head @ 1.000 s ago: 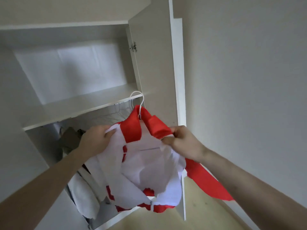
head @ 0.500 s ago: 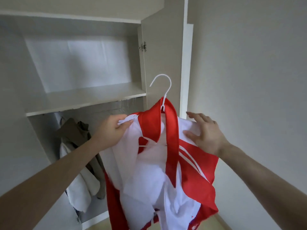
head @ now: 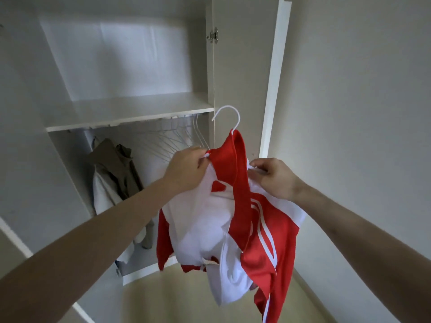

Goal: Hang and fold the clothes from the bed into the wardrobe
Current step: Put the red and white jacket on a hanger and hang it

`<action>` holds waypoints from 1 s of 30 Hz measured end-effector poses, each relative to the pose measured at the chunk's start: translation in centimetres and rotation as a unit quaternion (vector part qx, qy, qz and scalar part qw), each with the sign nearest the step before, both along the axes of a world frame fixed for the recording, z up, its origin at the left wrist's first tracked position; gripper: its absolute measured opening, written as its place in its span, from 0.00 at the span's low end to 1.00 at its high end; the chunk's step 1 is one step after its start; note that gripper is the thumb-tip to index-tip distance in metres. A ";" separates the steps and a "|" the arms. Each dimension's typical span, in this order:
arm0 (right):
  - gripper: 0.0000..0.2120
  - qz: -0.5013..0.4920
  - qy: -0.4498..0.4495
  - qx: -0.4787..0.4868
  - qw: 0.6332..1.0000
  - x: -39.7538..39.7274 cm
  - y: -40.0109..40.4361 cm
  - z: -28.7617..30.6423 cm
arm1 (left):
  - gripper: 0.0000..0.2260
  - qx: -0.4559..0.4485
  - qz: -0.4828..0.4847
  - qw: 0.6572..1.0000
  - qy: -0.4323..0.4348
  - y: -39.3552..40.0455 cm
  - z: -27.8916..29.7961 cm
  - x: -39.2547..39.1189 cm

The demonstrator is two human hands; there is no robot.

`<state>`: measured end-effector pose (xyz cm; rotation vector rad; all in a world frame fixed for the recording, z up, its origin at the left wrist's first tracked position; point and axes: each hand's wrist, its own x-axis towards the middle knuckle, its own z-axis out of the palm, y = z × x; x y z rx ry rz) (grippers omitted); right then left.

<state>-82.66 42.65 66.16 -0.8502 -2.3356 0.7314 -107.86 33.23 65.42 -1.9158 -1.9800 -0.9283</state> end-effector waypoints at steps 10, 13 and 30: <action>0.13 -0.045 0.080 -0.051 0.995 -1.6 -0.2 -3.5 | 0.17 0.032 0.043 0.998 -0.018 -0.5 -3.3 0.8; 0.13 -0.068 0.095 -0.046 0.992 -0.8 -0.4 -4.9 | 0.12 0.170 0.134 0.955 -0.204 -5.3 -9.6 0.2; 0.18 -0.051 0.189 -0.049 0.979 -1.9 -2.7 -2.6 | 0.08 -0.235 0.127 0.757 -0.596 -6.5 -31.0 3.2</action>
